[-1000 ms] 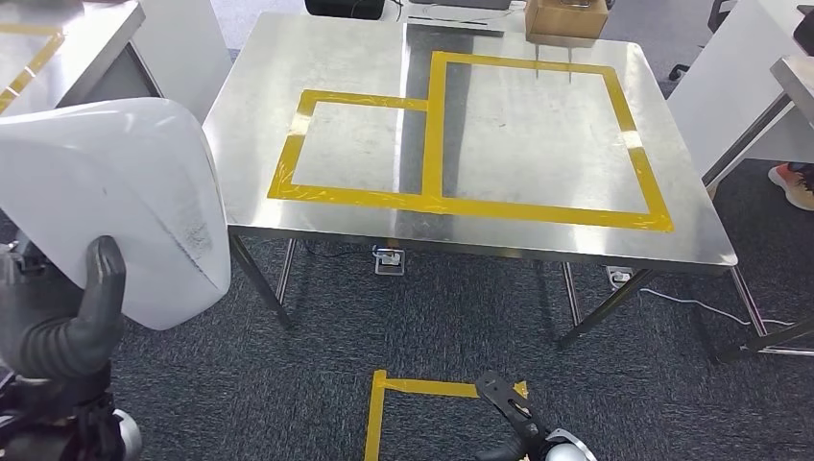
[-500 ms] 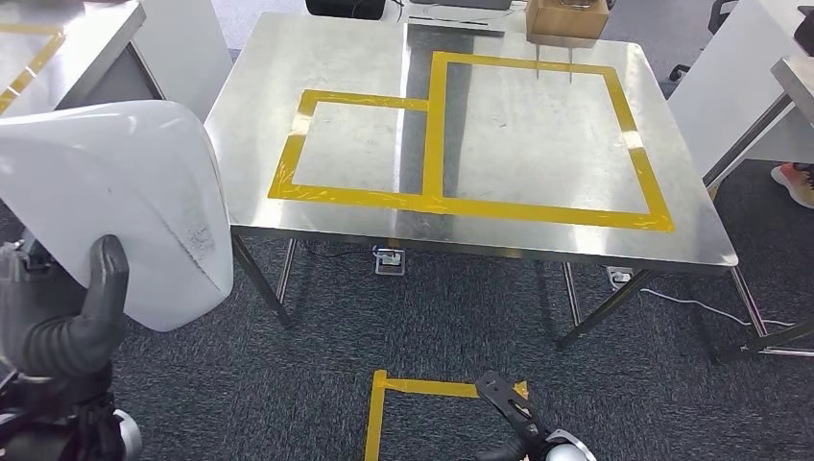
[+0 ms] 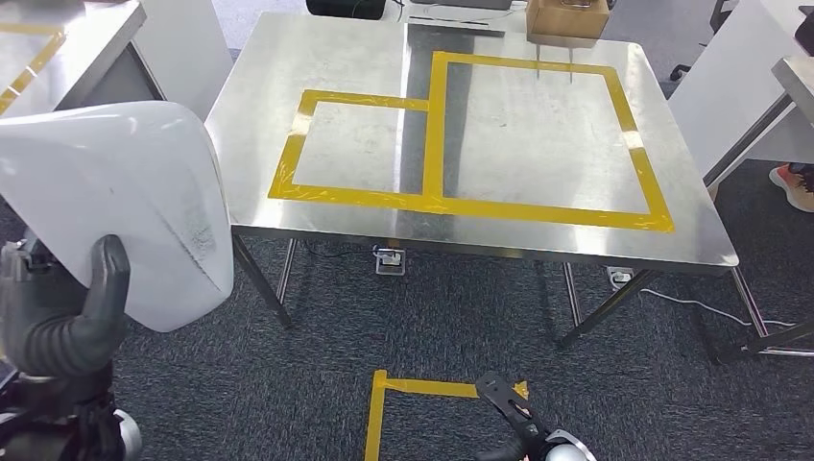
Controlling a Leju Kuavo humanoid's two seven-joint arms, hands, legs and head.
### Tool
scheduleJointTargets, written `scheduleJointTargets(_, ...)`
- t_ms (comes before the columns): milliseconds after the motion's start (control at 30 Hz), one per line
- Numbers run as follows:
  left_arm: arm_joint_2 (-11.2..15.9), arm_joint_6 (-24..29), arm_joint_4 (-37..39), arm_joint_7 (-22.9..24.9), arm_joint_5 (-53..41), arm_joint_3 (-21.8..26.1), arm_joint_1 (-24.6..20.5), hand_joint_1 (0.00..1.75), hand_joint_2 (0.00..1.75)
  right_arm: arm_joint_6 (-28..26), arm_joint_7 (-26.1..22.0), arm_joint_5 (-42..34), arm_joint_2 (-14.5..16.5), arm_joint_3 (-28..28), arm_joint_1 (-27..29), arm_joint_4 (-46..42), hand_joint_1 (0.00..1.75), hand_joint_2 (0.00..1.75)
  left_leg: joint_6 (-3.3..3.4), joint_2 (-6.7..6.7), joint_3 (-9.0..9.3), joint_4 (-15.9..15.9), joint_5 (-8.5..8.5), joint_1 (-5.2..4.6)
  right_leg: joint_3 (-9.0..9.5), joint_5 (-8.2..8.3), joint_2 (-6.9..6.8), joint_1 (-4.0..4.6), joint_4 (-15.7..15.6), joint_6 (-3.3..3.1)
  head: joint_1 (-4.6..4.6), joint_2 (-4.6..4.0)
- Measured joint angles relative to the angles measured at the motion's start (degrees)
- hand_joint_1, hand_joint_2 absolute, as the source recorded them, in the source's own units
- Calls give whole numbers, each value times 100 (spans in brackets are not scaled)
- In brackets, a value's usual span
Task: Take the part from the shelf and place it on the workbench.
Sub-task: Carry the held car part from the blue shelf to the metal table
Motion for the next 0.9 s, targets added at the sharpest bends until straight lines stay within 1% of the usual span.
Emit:
scheduleJointTargets(367,0,0,0,4,0,1,0,175,175,2,0,-23,9,0,0,0,0,175,0,0,0,1,0,-3,0,1,0,-2,-1,2,0,0)
scheduleJointTargets(500,1,0,0,11,1,2,-1,175,175,4,0,-34,21,0,0,1,0,175,1,-2,0,2,-1,-18,0,4,0,-11,-3,7,0,0)
scheduleJointTargets(600,0,0,1,15,1,2,-1,175,175,4,0,-35,30,0,0,8,0,175,14,-5,-1,4,-5,-36,0,7,-1,-24,-6,18,0,0)
scheduleJointTargets(733,2,0,1,15,1,2,-2,175,175,6,0,-35,38,0,1,11,0,175,55,-7,-3,8,-11,-74,1,14,-1,-63,-17,70,0,0)
scheduleJointTargets(800,2,0,0,15,2,3,-4,175,175,7,0,-35,43,0,1,11,0,175,92,-8,-6,4,-12,-93,7,20,-1,-80,-40,108,-1,0)
scheduleJointTargets(833,2,0,-1,15,2,3,-7,175,175,6,-1,-35,45,-1,1,11,0,175,120,-7,8,-20,-2,-87,11,14,-4,-86,-50,131,-1,0)
scheduleJointTargets(867,2,0,-3,15,2,3,-11,175,175,5,-2,-35,46,-2,0,10,0,175,146,-3,34,-52,8,-76,5,-15,-13,-87,-18,147,1,0)
scheduleJointTargets(900,2,0,-5,15,2,3,-18,175,175,5,-3,-36,48,-3,-1,10,0,175,173,3,64,-85,15,-64,-49,-91,-23,-83,113,154,5,0)
